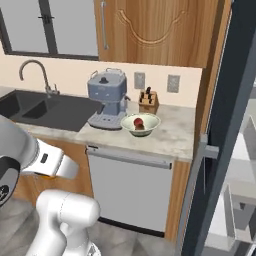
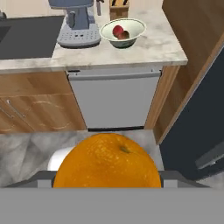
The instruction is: Take the orange, potato, and peach from the freezer and place them in the bowl on the counter.
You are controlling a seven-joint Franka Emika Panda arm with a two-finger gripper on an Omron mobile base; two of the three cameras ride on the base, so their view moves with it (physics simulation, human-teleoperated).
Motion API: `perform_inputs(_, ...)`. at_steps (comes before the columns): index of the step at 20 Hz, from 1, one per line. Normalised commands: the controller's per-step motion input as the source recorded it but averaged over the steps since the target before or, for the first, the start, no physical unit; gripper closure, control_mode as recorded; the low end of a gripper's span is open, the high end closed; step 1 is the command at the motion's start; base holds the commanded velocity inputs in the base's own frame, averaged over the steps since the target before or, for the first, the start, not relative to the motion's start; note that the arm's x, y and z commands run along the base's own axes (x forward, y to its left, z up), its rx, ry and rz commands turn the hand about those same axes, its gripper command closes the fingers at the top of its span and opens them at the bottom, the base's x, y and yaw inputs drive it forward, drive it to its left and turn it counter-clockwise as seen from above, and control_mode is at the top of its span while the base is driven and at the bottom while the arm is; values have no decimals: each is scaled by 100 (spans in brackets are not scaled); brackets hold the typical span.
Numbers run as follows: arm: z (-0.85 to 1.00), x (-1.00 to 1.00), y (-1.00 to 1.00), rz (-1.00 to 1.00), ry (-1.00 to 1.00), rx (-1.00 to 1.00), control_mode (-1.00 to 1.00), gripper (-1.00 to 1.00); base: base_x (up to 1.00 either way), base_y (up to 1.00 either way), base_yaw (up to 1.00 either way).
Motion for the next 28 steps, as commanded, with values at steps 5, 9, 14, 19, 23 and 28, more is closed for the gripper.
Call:
perform_inputs(5, 0, 0, 0, 0, 0, 0, 100, 100, 90, 0, 0)
perform_inputs(9, 0, 0, 0, 0, 0, 0, 100, 100, 71, 0, 0)
perform_inputs(14, 0, 0, 0, 0, 0, 0, 100, 100, 58, -6, -1)
perform_inputs(19, 0, 0, 0, 0, 0, 0, 100, 100, 36, -16, -2)
perform_inputs(23, 0, 0, 0, 0, 0, 0, 100, 100, 40, -8, -6)
perform_inputs(28, 0, 0, 0, 0, 0, 0, 100, 100, 30, 0, -18)
